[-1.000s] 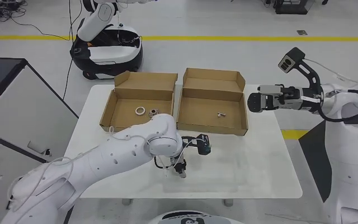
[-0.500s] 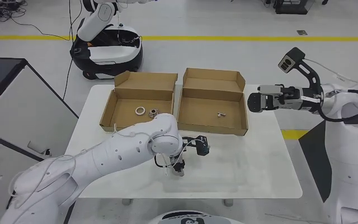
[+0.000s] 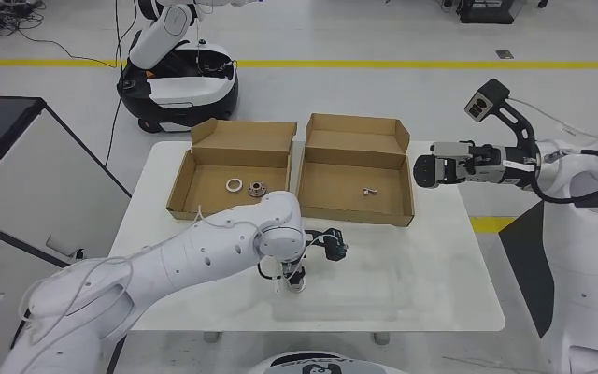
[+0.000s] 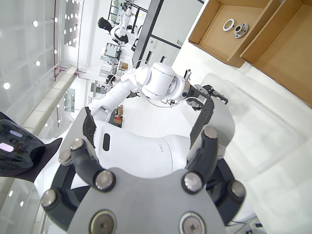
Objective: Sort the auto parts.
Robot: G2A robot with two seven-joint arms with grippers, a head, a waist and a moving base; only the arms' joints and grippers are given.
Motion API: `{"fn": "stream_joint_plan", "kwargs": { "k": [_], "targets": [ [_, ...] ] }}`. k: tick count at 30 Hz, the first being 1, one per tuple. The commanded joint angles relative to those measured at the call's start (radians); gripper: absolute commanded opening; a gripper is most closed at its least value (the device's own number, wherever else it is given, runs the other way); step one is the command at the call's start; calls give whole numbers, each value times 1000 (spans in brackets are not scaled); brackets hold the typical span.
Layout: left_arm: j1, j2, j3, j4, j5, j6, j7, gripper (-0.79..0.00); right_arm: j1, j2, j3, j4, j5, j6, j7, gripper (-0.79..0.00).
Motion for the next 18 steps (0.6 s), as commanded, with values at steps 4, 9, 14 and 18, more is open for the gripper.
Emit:
{"fn": "stream_joint_plan", "kwargs": {
  "k": [4,9,14,18],
  "targets": [
    [-2,-7,2,10,0,1,-1,-286,0,0,0,0,0,0,0,0],
    [3,-14,1,22,-2,-1,1,-336,0,0,0,0,0,0,0,0],
    [7,-19,7,27,0,-7,7,-391,0,0,0,0,0,0,0,0],
    [9,-24,11,28,-11,-17,17,-397,0,0,0,0,0,0,0,0]
  ]
}}
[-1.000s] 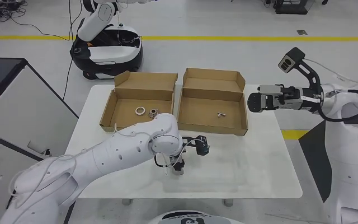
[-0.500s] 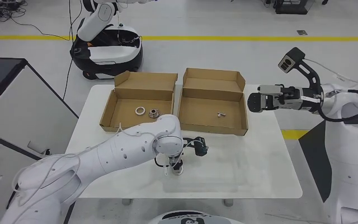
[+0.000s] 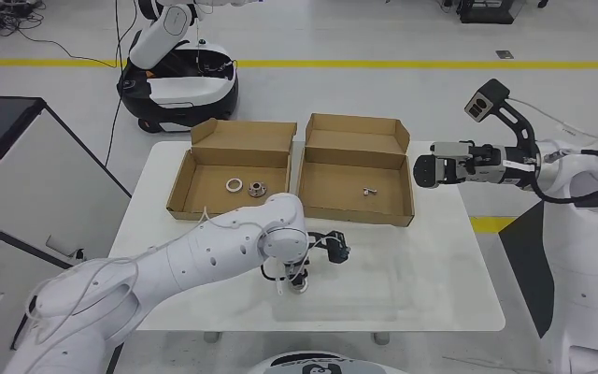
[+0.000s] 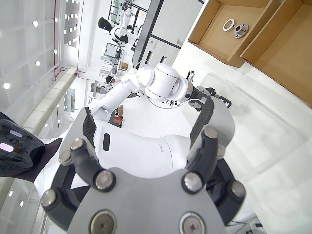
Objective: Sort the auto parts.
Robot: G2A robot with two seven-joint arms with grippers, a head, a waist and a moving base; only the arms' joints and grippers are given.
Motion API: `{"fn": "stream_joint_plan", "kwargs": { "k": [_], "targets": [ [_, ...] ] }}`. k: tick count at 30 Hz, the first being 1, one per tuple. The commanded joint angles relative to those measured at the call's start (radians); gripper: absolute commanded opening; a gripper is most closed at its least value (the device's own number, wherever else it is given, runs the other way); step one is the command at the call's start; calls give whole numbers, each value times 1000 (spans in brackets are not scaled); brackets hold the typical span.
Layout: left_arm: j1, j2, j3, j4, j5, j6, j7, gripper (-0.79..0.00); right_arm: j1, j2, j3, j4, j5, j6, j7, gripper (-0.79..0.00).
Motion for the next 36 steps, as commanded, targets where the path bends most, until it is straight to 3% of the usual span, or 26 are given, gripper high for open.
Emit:
{"fn": "stream_joint_plan", "kwargs": {
  "k": [1,21,36],
  "targets": [
    [2,-2,-2,0,-16,-12,12,-397,0,0,0,0,0,0,0,0],
    [-28,-13,29,12,-61,-37,37,-419,0,0,0,0,0,0,0,0],
    [-33,-18,48,24,-64,-46,47,-483,0,0,0,0,0,0,0,0]
  ]
}}
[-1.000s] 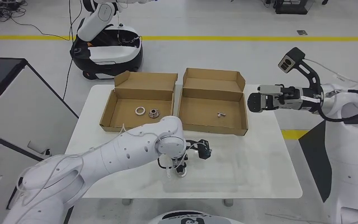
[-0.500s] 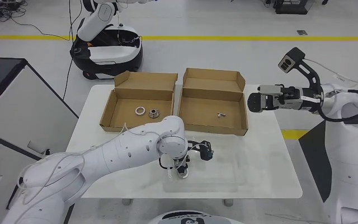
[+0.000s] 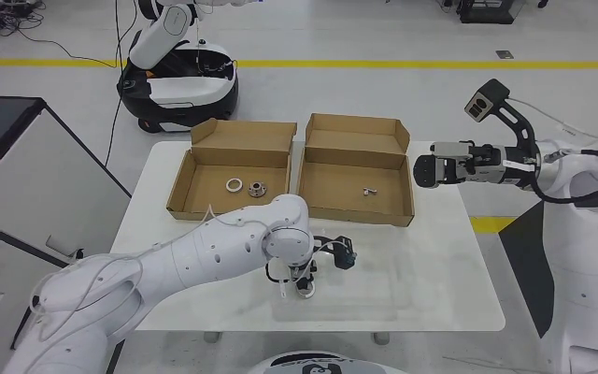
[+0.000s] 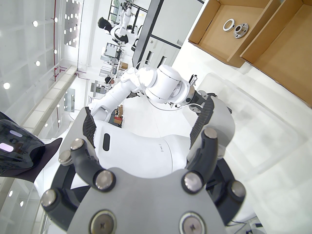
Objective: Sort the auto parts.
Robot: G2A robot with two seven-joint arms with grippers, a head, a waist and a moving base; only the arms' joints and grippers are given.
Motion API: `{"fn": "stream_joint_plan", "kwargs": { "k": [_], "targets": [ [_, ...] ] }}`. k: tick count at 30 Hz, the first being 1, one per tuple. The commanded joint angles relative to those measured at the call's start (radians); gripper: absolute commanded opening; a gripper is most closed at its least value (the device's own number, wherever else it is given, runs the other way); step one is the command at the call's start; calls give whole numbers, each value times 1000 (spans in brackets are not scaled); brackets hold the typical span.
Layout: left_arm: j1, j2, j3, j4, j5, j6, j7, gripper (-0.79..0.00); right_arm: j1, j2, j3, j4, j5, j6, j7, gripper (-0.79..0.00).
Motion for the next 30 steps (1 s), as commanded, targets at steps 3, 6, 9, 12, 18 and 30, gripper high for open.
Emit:
{"fn": "stream_joint_plan", "kwargs": {
  "k": [3,6,9,12,18,30],
  "targets": [
    [-1,-1,1,3,0,-3,3,-502,0,0,0,0,0,0,0,0],
    [-3,-1,1,2,-2,-3,3,-508,0,0,0,0,0,0,0,0],
    [-7,0,1,-3,-5,-3,3,-508,0,0,0,0,0,0,0,0],
    [-6,2,1,-3,-4,-4,4,-508,0,0,0,0,0,0,0,0],
    [8,1,1,4,2,-4,4,-526,0,0,0,0,0,0,0,0],
    [-3,-2,-11,21,-38,-32,32,-785,0,0,0,0,0,0,0,0]
  ]
}}
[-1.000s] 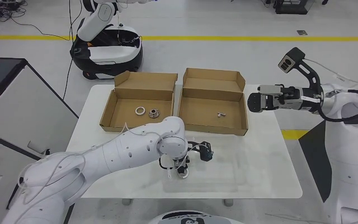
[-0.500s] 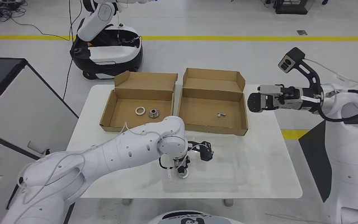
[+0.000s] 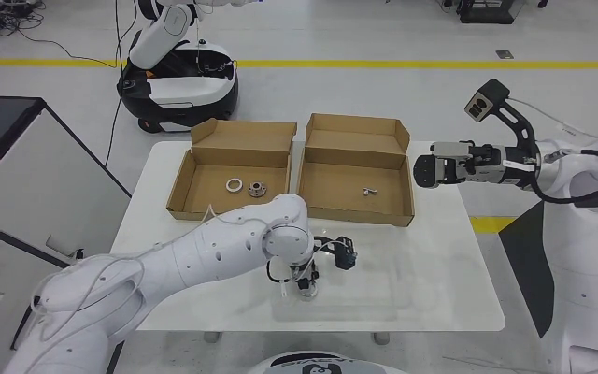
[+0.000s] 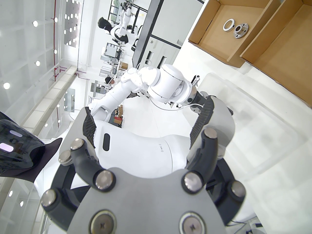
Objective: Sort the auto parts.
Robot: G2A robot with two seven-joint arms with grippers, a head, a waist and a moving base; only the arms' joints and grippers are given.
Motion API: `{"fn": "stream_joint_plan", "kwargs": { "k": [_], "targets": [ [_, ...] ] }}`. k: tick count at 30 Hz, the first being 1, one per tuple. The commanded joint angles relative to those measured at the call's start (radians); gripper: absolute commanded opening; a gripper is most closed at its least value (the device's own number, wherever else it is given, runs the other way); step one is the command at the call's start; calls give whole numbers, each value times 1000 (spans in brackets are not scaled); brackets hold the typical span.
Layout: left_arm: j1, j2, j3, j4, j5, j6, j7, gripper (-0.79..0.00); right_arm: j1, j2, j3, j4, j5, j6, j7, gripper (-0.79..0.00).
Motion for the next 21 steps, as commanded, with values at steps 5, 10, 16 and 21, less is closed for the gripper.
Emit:
{"fn": "stream_joint_plan", "kwargs": {
  "k": [5,10,16,21],
  "targets": [
    [-34,12,-30,-40,-21,10,-10,-785,0,0,0,0,0,0,0,0],
    [-96,32,-51,-107,-44,27,-27,-785,0,0,0,0,0,0,0,0],
    [-169,60,-71,-194,-75,38,-38,-785,0,0,0,0,0,0,0,0],
    [-192,70,-95,-241,-86,50,-50,-785,0,0,0,0,0,0,0,0]
  ]
}}
